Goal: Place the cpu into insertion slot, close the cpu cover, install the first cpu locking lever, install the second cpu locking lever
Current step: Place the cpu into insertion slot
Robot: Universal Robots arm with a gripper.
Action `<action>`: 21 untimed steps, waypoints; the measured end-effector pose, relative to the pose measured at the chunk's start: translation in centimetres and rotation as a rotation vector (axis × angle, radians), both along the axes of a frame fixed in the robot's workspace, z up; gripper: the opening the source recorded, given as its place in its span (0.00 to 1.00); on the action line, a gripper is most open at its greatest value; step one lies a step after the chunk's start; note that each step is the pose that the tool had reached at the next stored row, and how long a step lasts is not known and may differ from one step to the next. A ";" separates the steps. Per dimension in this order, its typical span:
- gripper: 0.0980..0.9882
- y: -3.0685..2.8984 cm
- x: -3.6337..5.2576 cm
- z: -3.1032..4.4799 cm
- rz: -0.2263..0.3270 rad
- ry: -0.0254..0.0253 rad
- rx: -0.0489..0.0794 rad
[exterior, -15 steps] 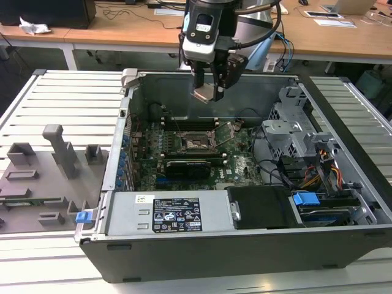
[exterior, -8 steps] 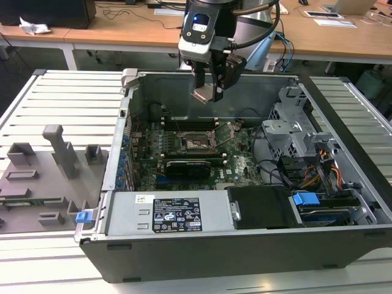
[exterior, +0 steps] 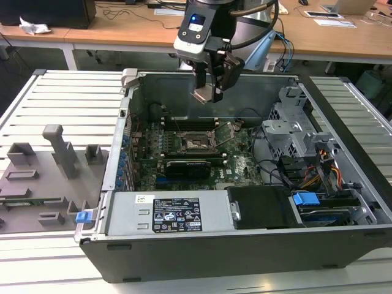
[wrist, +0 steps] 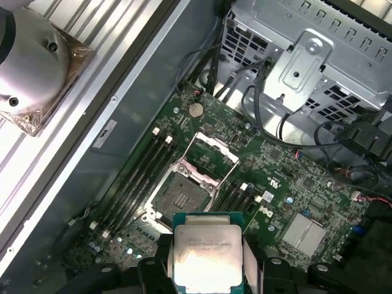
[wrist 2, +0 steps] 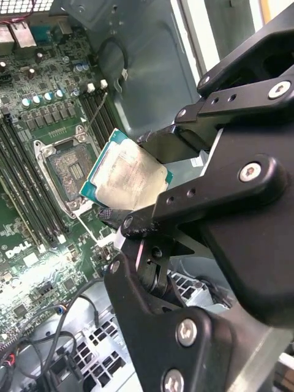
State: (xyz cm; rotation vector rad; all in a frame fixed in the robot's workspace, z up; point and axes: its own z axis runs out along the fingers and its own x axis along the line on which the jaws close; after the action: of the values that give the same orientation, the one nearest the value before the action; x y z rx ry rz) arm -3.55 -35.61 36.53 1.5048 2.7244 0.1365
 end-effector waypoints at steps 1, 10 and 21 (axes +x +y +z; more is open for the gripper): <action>0.50 0.00 -0.01 -0.01 -0.007 0.0000 0.000; 0.50 0.00 -0.05 -0.24 -0.112 0.0000 0.000; 0.50 0.00 -0.05 -1.17 -0.331 0.0003 0.000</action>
State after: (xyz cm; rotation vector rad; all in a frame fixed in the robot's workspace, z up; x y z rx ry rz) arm -3.60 -35.61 35.36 1.9242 2.4291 0.1269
